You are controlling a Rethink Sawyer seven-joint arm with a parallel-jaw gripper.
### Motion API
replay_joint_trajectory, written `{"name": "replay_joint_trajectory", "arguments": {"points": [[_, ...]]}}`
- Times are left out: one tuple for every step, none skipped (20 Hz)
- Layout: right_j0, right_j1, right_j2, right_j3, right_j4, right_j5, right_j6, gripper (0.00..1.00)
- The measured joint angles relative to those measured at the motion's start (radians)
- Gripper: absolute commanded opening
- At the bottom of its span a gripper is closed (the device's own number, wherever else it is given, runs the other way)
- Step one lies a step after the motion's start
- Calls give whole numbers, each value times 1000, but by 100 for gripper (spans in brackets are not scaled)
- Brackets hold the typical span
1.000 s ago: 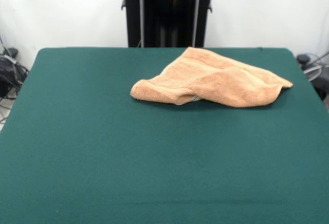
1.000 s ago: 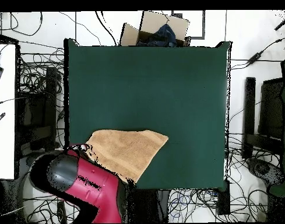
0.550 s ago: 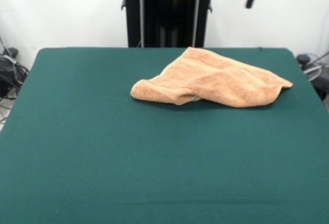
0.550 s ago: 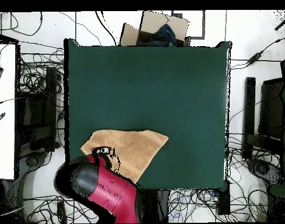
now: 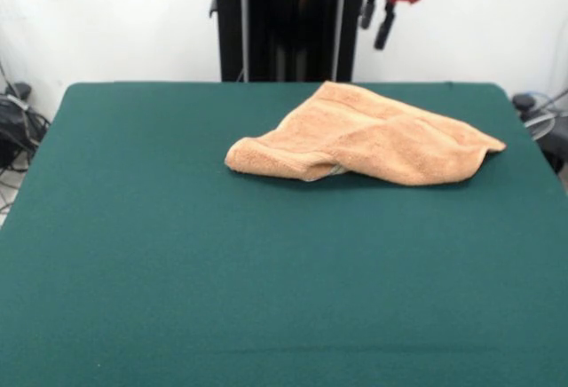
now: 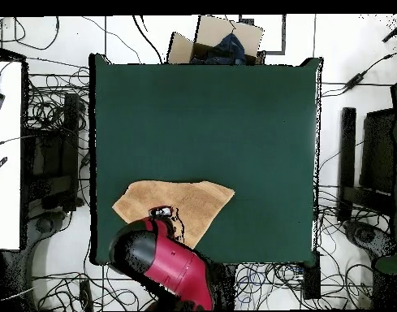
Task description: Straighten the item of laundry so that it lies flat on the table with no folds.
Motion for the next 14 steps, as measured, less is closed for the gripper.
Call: {"name": "replay_joint_trajectory", "arguments": {"points": [[-12,8,14,5,-10,-23,0,100],[-16,12,19,7,-15,-33,0,100],[-30,26,38,14,-28,-69,0,100],[-36,32,46,18,-34,-86,0,100],[-49,46,63,25,-46,-118,0,100],[-57,56,75,28,-55,-140,0,100],[-64,67,86,30,-63,-162,0,100],[-72,81,100,31,-74,-189,0,100],[-76,89,109,31,-80,-205,0,100],[-86,113,130,31,-95,-244,0,100],[-91,127,143,31,-103,-267,0,100],[-96,139,153,31,-111,-283,0,100],[-102,153,165,31,-120,-301,0,100],[-110,170,178,31,-130,-320,0,100]]}}
